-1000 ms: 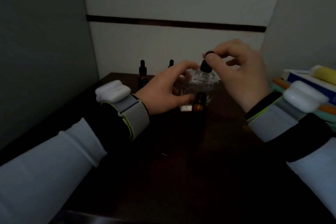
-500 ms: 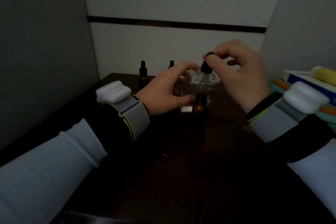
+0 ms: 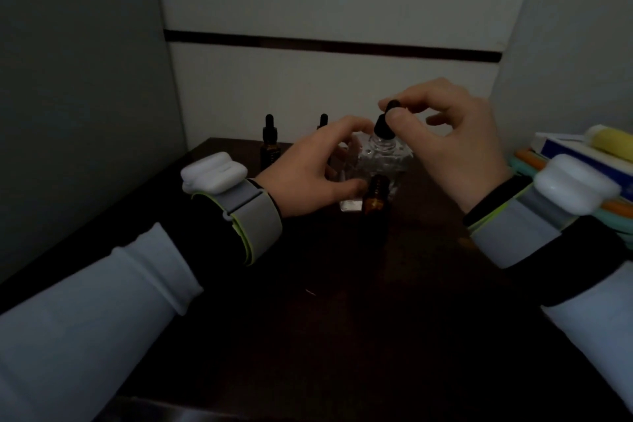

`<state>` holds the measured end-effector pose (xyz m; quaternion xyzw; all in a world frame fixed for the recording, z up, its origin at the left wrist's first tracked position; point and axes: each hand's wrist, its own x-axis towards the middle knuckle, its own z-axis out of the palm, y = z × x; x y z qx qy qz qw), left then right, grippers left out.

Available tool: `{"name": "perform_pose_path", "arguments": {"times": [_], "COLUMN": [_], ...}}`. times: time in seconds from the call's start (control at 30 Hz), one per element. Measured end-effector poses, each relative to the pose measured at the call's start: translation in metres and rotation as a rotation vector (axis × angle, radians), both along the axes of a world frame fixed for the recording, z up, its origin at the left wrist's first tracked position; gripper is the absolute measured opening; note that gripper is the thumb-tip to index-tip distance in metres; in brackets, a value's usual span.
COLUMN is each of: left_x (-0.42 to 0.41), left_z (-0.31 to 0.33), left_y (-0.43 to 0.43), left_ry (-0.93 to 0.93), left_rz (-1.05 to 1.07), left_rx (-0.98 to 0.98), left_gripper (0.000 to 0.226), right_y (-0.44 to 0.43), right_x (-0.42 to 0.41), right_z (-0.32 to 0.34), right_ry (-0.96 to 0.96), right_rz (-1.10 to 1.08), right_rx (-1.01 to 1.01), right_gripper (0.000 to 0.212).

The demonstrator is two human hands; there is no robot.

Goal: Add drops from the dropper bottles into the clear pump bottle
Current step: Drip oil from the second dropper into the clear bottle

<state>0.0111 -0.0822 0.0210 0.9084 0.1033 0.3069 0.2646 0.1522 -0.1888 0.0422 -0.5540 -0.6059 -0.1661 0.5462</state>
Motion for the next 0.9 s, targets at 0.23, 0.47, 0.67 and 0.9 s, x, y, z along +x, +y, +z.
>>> {"name": "perform_pose_path", "arguments": {"times": [0.23,0.47,0.67,0.9], "left_x": [-0.002,-0.001,-0.001,-0.001], "left_z": [0.001,0.0,0.0,0.001], "left_y": [-0.001,-0.002,-0.001,-0.002], "left_ry": [-0.005,-0.007,-0.003,-0.006], "left_rz": [-0.014,-0.003,0.005,-0.002], "left_rx": [-0.008,-0.007,0.014,0.004], "left_gripper": [0.057,0.055,0.056,0.058], "right_y": [-0.008,-0.009,-0.003,-0.001], "right_x": [0.002,-0.002,-0.003,-0.002], "right_z": [0.017,0.016,0.007,0.004], "right_ry": [0.14,0.163,0.054,-0.004], "right_rz": [0.048,0.114,0.063,0.06], "right_rx": [0.294,0.24,0.144,0.099], "right_gripper": [0.005,0.004,0.006,0.009]}}
